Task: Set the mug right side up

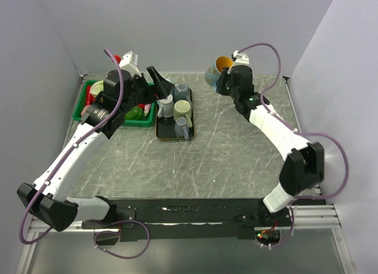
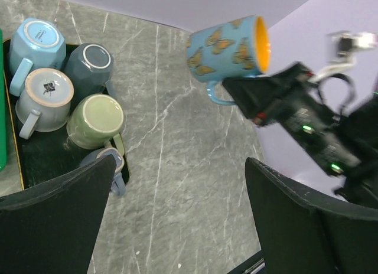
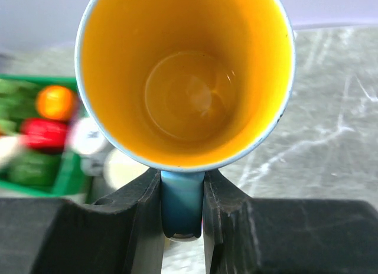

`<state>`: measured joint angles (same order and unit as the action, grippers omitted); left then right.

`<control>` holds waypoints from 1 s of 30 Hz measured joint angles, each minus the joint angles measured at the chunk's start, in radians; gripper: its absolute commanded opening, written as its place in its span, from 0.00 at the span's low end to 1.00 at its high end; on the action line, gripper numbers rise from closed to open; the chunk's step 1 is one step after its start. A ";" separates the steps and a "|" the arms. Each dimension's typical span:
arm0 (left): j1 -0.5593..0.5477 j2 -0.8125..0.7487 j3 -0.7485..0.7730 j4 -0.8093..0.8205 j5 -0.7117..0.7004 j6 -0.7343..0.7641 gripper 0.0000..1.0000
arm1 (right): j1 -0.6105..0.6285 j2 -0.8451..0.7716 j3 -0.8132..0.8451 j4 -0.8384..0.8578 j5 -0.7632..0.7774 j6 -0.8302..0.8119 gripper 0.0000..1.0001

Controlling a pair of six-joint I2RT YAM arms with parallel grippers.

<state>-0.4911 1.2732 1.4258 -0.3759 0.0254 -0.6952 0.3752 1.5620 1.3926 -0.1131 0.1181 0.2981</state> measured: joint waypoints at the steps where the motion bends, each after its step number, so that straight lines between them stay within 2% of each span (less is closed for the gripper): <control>1: 0.000 0.000 0.000 -0.003 0.000 0.002 0.96 | 0.000 0.030 0.000 0.008 0.011 -0.016 0.00; 6: 0.006 0.006 0.000 -0.010 0.000 0.006 0.96 | 0.000 0.175 0.009 0.030 0.032 -0.058 0.00; 14: 0.024 0.040 0.000 -0.016 0.003 0.026 0.96 | 0.000 0.370 0.119 0.031 0.028 -0.038 0.00; 30: 0.068 0.084 0.018 -0.041 0.014 0.041 0.96 | 0.000 0.487 0.179 0.021 0.062 0.014 0.00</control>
<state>-0.4236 1.3575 1.4441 -0.4168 0.0399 -0.6544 0.3752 2.0491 1.5711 -0.0921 0.1799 0.3126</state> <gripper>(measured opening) 0.966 0.309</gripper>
